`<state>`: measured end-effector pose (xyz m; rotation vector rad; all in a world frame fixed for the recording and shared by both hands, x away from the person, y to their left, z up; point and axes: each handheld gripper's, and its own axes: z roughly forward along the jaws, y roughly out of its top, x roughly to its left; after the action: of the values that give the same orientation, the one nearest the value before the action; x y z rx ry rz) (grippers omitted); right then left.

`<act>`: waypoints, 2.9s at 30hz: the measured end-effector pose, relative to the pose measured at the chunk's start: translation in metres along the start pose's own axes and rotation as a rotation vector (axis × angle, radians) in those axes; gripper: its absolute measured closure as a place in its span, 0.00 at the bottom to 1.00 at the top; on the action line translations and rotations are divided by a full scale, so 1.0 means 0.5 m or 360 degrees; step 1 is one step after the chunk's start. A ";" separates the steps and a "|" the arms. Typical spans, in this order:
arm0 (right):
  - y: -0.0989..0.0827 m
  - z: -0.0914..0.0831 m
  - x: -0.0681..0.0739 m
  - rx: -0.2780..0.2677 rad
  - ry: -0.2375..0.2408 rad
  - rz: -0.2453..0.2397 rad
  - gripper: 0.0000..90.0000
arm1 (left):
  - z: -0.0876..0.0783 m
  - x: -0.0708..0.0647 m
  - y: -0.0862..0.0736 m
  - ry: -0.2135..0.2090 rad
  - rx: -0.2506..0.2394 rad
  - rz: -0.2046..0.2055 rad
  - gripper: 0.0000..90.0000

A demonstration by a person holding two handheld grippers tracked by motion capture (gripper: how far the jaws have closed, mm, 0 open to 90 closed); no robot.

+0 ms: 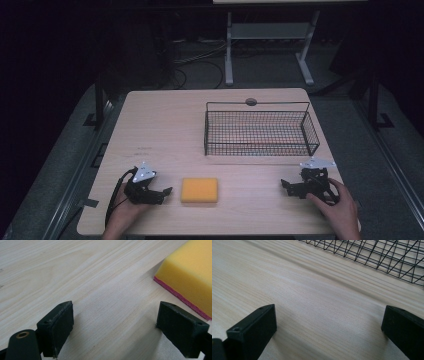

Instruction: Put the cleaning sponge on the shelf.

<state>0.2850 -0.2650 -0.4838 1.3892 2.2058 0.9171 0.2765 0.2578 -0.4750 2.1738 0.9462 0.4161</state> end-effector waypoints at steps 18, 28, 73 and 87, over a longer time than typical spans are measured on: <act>0.000 0.000 0.001 0.0002 -0.0004 0.0009 0.00 | -0.017 0.007 0.001 -0.0021 0.0004 -0.0049 0.39; -0.001 -0.001 0.002 -0.0001 -0.0010 0.0008 0.00 | -0.051 -0.022 0.025 -0.0133 -0.0003 -0.0023 1.00; -0.001 -0.001 0.002 0.0000 -0.0011 0.0008 0.00 | -0.019 -0.117 0.055 -0.0479 0.0015 0.0050 1.00; -0.002 -0.001 0.002 -0.0001 -0.0011 0.0007 0.00 | 0.008 -0.088 0.078 -0.0410 0.0005 0.0043 1.00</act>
<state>0.2838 -0.2647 -0.4839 1.3956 2.1984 0.9131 0.2686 0.2051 -0.4500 2.1812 0.7760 0.1413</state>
